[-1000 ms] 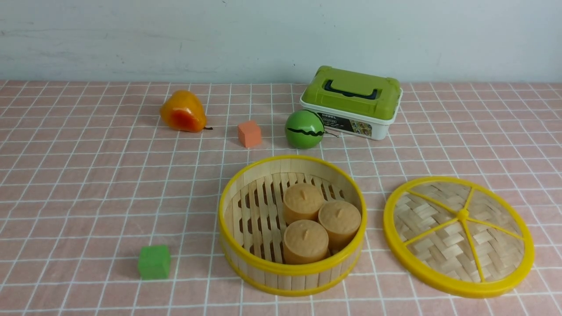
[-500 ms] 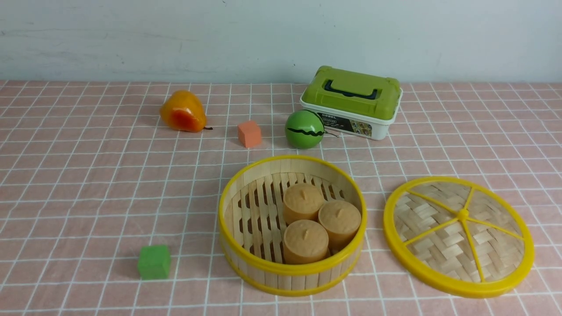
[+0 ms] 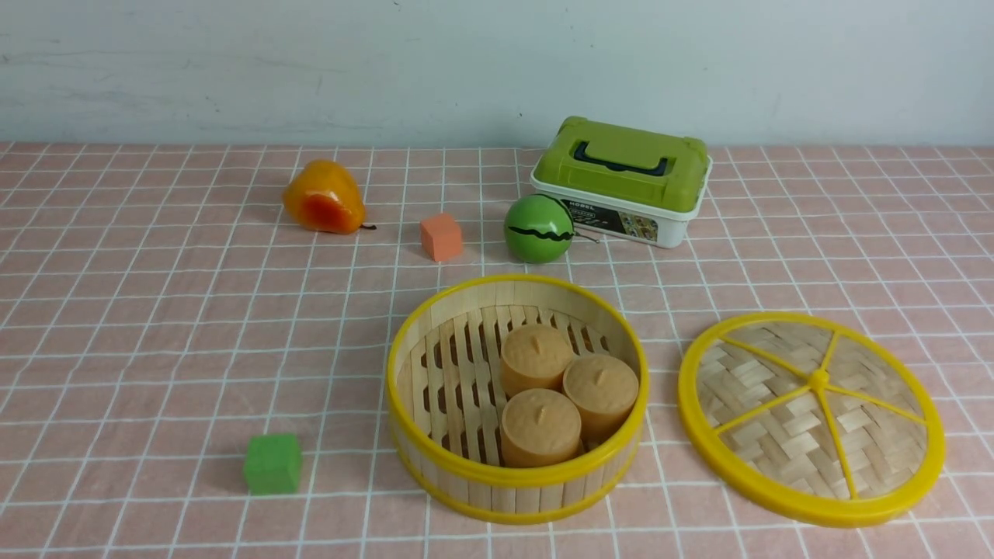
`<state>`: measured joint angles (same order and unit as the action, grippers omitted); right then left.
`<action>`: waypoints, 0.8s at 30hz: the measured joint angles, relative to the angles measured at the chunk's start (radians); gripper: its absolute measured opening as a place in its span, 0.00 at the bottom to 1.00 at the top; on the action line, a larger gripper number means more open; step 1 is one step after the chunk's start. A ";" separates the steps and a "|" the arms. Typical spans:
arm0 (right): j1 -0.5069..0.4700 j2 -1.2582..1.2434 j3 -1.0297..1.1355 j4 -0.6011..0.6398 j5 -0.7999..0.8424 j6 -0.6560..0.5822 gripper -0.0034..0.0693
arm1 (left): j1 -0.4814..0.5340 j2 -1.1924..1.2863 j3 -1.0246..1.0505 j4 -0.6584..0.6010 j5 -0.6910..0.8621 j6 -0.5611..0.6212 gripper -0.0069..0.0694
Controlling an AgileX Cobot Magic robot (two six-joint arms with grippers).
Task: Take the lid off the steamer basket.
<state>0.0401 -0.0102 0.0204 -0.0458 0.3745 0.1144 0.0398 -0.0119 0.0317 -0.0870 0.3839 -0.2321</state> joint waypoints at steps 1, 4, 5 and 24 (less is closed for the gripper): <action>0.000 0.000 0.000 0.000 0.000 0.000 0.11 | 0.000 0.000 0.000 0.000 0.000 0.000 0.40; 0.000 0.000 0.000 0.000 0.000 0.000 0.11 | 0.000 0.000 0.000 0.000 -0.001 0.000 0.40; 0.000 0.000 0.000 0.000 0.000 0.000 0.11 | 0.000 0.000 0.000 0.000 -0.002 0.000 0.40; 0.000 0.000 0.000 0.000 0.001 -0.007 0.15 | 0.000 0.000 0.000 0.000 -0.007 0.000 0.40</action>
<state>0.0401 -0.0102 0.0204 -0.0458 0.3755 0.1077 0.0398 -0.0119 0.0317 -0.0870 0.3771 -0.2321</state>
